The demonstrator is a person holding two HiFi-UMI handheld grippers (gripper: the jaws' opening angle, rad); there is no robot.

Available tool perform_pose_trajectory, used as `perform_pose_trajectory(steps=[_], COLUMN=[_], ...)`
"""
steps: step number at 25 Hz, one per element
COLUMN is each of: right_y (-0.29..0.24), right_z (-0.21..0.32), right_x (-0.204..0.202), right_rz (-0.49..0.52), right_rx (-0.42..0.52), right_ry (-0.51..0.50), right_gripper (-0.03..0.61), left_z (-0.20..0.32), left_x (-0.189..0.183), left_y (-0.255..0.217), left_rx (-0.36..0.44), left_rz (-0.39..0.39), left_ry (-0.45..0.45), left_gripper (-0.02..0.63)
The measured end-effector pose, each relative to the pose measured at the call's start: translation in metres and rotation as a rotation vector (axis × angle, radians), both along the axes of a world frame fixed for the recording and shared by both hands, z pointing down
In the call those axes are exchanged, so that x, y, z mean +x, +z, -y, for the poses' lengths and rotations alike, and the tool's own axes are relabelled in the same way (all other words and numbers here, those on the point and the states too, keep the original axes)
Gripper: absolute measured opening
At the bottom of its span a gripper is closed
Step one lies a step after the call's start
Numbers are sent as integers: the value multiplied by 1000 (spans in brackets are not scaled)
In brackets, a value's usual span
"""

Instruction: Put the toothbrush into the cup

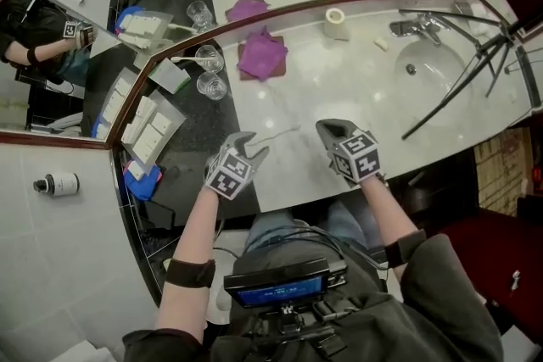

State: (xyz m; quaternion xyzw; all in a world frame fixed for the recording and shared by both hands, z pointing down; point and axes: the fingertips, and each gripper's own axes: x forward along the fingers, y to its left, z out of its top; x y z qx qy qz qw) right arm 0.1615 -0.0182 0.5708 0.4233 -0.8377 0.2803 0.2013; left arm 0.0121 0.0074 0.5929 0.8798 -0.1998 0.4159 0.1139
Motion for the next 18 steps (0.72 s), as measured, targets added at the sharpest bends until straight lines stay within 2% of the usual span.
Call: perform_pose_trajectory(steps=[4,8,18], right_y=[5,12,25], right_z=[-2,0,0], right_x=[12,25,41], right_rz=[3,-2,4], right_rx=[-12,-20,-49], right_ry=[41,80,133], right_gripper=[17,17,17], left_z=[2,6,15], left_x=[19,31,36], left_y=[33,60,121], left_rx=[-57,-106,-187], left_rz=[144,244,388], left_ry=[203,339,478], left_gripper=[198,198,198])
